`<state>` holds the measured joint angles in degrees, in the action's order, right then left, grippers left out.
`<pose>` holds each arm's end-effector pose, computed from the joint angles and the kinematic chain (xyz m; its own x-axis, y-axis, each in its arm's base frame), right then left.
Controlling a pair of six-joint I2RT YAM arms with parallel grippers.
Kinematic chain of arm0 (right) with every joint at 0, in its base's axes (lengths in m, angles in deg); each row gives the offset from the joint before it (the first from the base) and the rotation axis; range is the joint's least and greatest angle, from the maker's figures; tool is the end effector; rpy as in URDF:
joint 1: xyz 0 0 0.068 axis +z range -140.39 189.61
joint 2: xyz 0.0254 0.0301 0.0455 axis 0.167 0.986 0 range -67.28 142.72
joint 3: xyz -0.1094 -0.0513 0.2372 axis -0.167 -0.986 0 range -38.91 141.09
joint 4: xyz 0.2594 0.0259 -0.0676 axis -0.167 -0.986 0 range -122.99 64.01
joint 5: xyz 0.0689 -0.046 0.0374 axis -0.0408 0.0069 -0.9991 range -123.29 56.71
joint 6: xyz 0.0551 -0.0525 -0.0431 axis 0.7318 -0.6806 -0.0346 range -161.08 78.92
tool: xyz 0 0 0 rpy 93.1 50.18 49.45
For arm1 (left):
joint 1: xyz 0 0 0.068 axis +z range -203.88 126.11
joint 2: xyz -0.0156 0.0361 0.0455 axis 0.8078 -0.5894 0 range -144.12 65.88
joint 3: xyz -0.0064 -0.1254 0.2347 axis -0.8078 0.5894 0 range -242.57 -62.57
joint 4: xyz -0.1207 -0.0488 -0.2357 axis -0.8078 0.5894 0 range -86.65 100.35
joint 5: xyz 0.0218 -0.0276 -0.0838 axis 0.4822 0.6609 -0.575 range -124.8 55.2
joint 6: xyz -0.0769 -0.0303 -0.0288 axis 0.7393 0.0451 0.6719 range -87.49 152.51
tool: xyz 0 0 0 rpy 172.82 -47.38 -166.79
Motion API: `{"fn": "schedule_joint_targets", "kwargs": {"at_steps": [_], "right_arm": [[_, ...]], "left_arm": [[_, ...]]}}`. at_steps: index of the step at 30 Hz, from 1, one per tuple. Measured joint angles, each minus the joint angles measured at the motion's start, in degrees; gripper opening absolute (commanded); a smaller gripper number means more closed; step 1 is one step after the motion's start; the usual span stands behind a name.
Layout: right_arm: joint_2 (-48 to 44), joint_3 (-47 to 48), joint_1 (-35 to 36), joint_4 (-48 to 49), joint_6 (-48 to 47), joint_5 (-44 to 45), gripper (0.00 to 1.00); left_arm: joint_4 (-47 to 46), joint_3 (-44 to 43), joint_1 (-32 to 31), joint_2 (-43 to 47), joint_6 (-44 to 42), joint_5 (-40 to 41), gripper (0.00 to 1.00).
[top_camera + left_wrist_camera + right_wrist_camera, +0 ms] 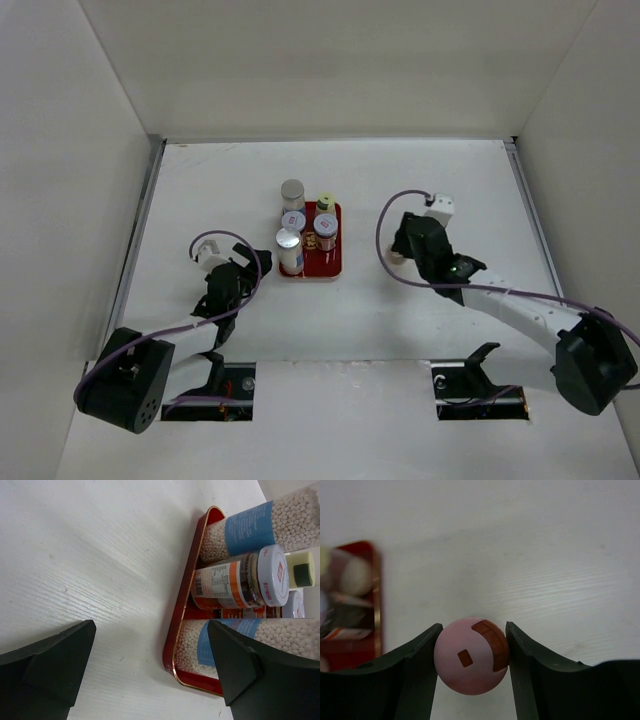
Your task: Organize the condiment bottles
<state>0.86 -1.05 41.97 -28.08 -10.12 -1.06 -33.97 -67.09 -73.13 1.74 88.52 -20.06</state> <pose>0.2681 0.1210 0.2015 -0.4248 0.2460 -0.8712 0.1708 0.9669 0.1897 0.2194 -0.0557 0.1000 -0.2805 -0.7514 -0.5972 -0.2430 0.6575 -0.7132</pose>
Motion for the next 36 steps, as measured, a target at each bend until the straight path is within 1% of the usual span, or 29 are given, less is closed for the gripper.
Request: {"fn": "schedule_joint_targets", "kwargs": {"at_steps": [4,8,12,18,20,23,25,26,30,31,32,36], "right_arm": [[1.70,5.03,11.32,0.90,-0.13,-1.03,0.47],[8.83,11.19,17.88,4.31,-0.85,-1.62,0.47],[16.61,15.74,20.76,7.06,-1.90,-2.32,0.48],[25.83,20.79,21.84,7.98,-3.52,-2.69,0.50],[27.80,21.35,22.14,8.11,-3.93,-2.56,0.56],[29.75,21.44,22.95,8.11,-4.26,-2.34,0.72],[30.12,21.44,23.61,8.04,-4.52,-2.19,0.80],[30.08,21.44,23.76,8.13,-4.61,-2.14,0.83],[28.22,21.09,24.11,8.07,-5.27,-2.05,0.89],[26.84,20.55,24.11,8.11,-5.40,-2.01,0.92],[24.96,19.78,24.11,8.11,-5.51,-1.86,1.00],[12.59,14.01,23.12,8.87,-6.47,-0.28,1.00]], "left_arm": [[-0.50,0.00,0.00,-0.33,0.00,0.00,1.00],[-0.46,0.00,0.33,-0.24,0.00,-0.04,1.00],[0.33,0.00,1.03,0.48,-0.02,-0.02,1.00],[0.68,0.00,1.40,0.72,-0.02,-0.02,1.00],[0.68,0.02,1.51,0.72,-0.02,-0.02,1.00],[0.68,0.02,1.62,0.72,-0.02,-0.02,1.00],[0.68,0.00,1.62,0.72,-0.02,0.00,1.00],[0.68,0.00,1.62,0.72,-0.02,-0.02,1.00],[0.70,0.02,1.95,0.72,-0.04,-0.04,1.00],[0.72,0.02,2.14,0.72,-0.04,-0.02,1.00],[0.76,0.00,2.38,0.72,-0.02,-0.02,1.00],[1.44,-0.04,3.10,1.05,-0.02,-0.04,1.00]]}}
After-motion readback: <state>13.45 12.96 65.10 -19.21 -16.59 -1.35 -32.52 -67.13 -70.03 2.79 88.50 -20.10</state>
